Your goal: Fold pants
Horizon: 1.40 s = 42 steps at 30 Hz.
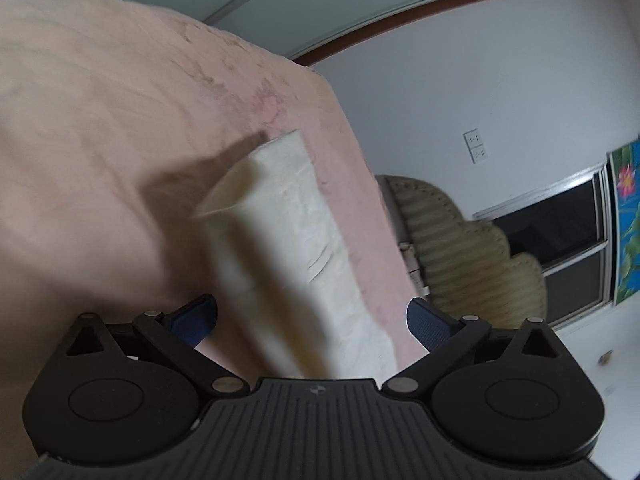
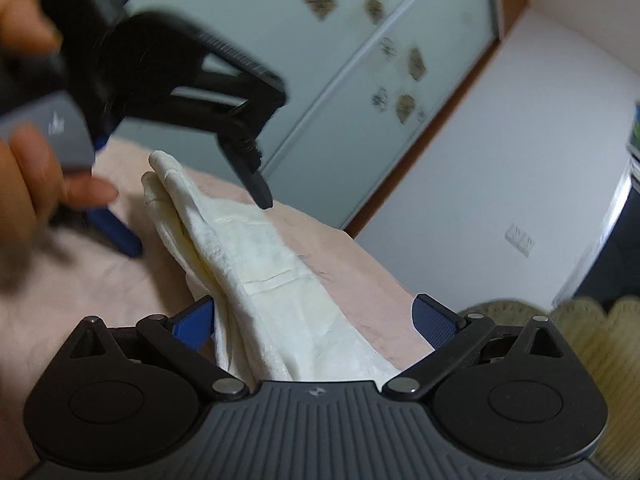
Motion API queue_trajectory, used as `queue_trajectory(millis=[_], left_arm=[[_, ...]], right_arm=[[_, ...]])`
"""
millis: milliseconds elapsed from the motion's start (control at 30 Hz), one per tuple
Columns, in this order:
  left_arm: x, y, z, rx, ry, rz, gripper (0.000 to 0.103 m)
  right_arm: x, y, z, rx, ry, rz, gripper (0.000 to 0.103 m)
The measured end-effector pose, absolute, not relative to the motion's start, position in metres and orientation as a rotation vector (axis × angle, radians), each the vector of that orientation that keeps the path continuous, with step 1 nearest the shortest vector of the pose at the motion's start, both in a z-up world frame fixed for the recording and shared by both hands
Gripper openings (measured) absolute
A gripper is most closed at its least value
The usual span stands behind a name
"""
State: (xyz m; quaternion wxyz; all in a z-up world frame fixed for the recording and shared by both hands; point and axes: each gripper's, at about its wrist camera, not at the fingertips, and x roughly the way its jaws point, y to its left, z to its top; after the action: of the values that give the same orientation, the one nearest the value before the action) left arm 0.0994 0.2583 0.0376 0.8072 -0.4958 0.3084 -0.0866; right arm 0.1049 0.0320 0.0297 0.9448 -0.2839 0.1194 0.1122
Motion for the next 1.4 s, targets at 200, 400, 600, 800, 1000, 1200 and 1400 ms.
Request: queue_trajectory(millis=[200, 400, 600, 800, 1000, 1200, 1400], left_arm=[[0.124, 0.249, 0.039, -1.011, 0.698, -0.122, 0.095], [0.120, 0.230, 0.043, -0.808, 0.664, -0.025, 0.069], [0.115, 0.210, 0.046, -0.662, 0.626, 0.039, 0.054], [0.102, 0.182, 0.037, -0.479, 0.513, -0.017, 0.093], [0.106, 0.161, 0.042, -0.365, 0.553, 0.003, 0.101], [0.105, 0.166, 0.040, -0.407, 0.541, -0.015, 0.103], [0.105, 0.164, 0.042, -0.392, 0.547, -0.010, 0.103]], right_arm=[[0.092, 0.011, 0.059, -0.492, 0.314, 0.441, 0.103], [0.138, -0.022, 0.070, -0.352, 0.396, 0.231, 0.103], [0.148, -0.027, 0.020, -0.333, 0.546, 0.229, 0.103], [0.154, -0.043, 0.020, -0.176, 0.616, 0.280, 0.103], [0.155, -0.067, 0.017, -0.032, 0.673, 0.318, 0.103], [0.152, -0.070, 0.018, -0.018, 0.681, 0.319, 0.103], [0.166, -0.075, 0.016, 0.006, 0.687, 0.327, 0.103]])
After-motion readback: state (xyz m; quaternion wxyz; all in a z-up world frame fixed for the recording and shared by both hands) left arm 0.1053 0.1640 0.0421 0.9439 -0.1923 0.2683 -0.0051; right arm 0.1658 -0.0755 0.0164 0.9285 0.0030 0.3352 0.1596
